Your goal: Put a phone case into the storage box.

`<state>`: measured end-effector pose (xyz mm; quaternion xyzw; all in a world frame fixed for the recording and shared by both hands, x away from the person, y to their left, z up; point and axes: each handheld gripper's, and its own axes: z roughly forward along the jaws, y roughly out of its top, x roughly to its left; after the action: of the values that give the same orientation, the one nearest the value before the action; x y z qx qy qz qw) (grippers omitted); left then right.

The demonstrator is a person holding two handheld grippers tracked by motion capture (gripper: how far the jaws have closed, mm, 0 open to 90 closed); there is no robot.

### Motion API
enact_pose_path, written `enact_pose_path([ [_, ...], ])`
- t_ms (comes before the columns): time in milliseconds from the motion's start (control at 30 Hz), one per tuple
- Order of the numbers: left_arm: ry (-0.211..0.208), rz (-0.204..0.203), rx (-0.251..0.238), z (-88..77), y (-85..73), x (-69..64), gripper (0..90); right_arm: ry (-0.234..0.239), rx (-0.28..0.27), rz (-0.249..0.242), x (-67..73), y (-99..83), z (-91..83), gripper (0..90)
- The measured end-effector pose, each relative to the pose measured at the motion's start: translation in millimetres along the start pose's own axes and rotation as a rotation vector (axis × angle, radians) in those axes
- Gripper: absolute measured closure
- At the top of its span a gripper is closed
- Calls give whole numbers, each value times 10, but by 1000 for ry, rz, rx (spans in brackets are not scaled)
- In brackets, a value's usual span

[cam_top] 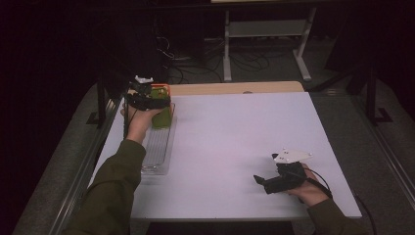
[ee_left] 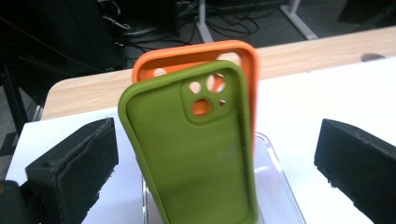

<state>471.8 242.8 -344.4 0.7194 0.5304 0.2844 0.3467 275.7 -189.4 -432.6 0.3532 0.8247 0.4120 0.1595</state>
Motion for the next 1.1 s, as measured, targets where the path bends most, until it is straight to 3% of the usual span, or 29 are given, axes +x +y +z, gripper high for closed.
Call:
enact_pose_path([
  [267, -87, 87, 6, -218, -39, -67, 0, 3, 0, 8, 11, 5, 2, 7],
  [433, -156, 104, -4, -331, -95, -107, 0, 4, 1, 4, 12, 5, 5, 7],
  [700, -157, 111, -9, -415, -157, -67, 0, 5, 2, 7, 17, 5, 12, 7],
  [800, -178, 122, -19, -444, -161, -53, 0, 6, 2, 6, 18, 6, 12, 7],
  [900, -218, 139, -29, -486, -171, -66, 0, 7, 4, 10, 18, 4, 14, 7],
  [1100, -345, 188, -33, -554, -231, -159, 0, 9, 3, 4, 18, 4, 13, 7],
])
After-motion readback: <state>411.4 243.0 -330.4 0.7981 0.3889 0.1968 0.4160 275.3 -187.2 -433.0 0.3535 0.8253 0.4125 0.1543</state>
